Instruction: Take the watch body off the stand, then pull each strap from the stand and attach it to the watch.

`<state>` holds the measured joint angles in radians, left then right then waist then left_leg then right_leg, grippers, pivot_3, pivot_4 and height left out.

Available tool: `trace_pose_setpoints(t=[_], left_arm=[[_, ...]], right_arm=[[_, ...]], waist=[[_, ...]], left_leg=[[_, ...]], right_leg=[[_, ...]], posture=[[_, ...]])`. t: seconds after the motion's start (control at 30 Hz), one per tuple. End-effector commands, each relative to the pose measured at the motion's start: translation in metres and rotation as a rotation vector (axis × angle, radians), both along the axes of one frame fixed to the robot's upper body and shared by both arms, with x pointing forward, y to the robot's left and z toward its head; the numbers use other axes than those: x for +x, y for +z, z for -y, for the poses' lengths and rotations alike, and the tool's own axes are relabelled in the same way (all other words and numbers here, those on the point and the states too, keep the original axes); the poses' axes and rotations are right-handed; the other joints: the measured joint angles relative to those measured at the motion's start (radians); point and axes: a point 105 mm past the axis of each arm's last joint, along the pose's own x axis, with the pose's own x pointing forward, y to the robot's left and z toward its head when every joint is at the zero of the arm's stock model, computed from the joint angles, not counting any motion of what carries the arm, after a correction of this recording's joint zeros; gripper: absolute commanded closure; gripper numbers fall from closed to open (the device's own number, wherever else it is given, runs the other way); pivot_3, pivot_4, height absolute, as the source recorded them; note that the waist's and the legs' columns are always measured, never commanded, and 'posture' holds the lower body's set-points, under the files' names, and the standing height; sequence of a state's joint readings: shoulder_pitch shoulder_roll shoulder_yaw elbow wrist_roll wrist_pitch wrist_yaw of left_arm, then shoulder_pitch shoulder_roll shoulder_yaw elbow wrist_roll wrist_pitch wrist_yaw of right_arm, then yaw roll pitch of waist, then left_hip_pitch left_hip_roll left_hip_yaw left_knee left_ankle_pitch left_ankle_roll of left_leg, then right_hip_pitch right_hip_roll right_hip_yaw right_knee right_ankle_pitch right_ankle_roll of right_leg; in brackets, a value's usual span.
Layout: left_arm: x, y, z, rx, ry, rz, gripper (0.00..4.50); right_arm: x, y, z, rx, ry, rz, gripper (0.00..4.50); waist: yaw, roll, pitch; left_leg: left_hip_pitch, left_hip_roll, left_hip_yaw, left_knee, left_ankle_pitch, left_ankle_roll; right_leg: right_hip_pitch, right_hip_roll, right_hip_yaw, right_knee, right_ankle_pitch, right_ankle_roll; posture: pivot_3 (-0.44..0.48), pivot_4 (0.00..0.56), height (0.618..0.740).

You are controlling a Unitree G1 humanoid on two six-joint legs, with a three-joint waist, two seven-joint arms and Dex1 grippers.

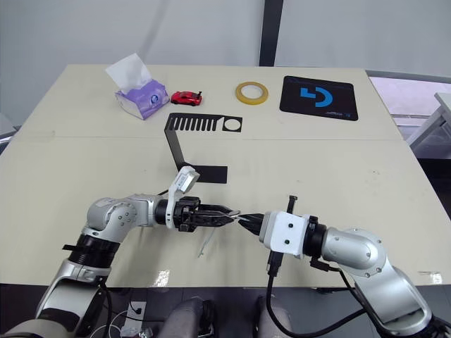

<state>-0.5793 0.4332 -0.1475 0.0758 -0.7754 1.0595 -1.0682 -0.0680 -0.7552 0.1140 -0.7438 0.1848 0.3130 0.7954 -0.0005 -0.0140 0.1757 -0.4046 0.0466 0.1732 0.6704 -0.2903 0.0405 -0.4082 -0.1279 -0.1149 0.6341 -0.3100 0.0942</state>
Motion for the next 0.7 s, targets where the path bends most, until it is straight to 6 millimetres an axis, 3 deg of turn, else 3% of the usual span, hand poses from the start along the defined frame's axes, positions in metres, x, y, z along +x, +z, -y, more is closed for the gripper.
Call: trace_pose_setpoints(t=[0.03,0.7], left_arm=[[-0.0062,0.008,0.0043,-0.028,-0.037,0.031,2.75],[-0.0107,0.0085,0.0057,-0.035,-0.06,0.028,2.75]], right_arm=[[-0.0027,0.006,-0.0003,0.0,0.007,0.031,4.5],[0.0026,0.0042,0.0008,0.002,-0.026,0.024,4.5]], waist=[[0.0,0.0,0.0],[0.0,0.0,0.0]], left_leg=[[0.0,0.0,0.0,0.0,0.0,0.0],[0.0,0.0,0.0,0.0,0.0,0.0]], right_leg=[[0.0,0.0,0.0,0.0,0.0,0.0],[0.0,0.0,0.0,0.0,0.0,0.0]], posture=[[0.0,0.15,0.74],[0.0,0.15,0.74]])
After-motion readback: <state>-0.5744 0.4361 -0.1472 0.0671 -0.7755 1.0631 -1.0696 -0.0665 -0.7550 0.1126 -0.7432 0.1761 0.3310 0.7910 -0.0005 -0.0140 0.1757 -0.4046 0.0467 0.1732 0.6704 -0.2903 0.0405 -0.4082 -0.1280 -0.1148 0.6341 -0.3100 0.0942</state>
